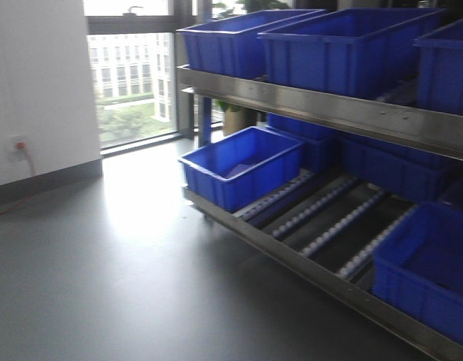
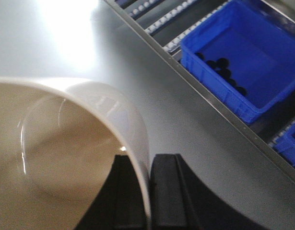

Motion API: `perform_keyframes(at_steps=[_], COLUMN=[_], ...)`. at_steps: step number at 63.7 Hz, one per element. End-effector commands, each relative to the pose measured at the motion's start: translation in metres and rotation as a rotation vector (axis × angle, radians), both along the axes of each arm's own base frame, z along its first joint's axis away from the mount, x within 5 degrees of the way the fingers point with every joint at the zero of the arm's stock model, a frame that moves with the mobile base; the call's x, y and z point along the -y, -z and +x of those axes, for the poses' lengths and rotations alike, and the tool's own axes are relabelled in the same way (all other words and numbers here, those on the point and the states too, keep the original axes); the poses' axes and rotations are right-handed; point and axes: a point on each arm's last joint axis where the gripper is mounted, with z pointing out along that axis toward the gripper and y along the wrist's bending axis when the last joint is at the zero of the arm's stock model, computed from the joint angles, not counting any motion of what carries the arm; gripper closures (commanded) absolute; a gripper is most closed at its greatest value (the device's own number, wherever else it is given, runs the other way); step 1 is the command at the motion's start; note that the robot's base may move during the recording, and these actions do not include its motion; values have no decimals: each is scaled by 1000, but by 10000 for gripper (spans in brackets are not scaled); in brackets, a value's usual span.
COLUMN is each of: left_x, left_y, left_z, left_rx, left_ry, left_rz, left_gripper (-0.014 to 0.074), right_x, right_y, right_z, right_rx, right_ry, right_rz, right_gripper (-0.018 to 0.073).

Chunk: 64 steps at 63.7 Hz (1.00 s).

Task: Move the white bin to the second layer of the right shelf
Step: 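Approach and stop in front of the roller shelf rack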

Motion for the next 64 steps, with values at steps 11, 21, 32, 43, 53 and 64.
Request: perform_keyframes(at_steps=[11, 21, 32, 43, 53, 64], left_x=[-1, -1, -1, -1, -1, -1], left_y=[4, 4, 4, 4, 4, 4], left_z=[0, 0, 0, 0, 0, 0], left_rx=[63, 63, 63, 63, 63, 63], left_ry=[-6, -6, -6, -6, -6, -6], left_rz=[-10, -10, -10, -10, -10, -10], left_gripper=[512, 512, 512, 512, 512, 512], right_x=[1, 1, 1, 1, 1, 1], right_y=[-15, -15, -15, -15, -15, -15], right_z=[4, 4, 4, 4, 4, 4], right_rx=[116, 116, 114, 114, 114, 114], right_ry=[6, 6, 6, 6, 6, 6], right_rz=[-9, -9, -9, -9, -9, -9], right_gripper=[503, 503, 503, 503, 503, 503])
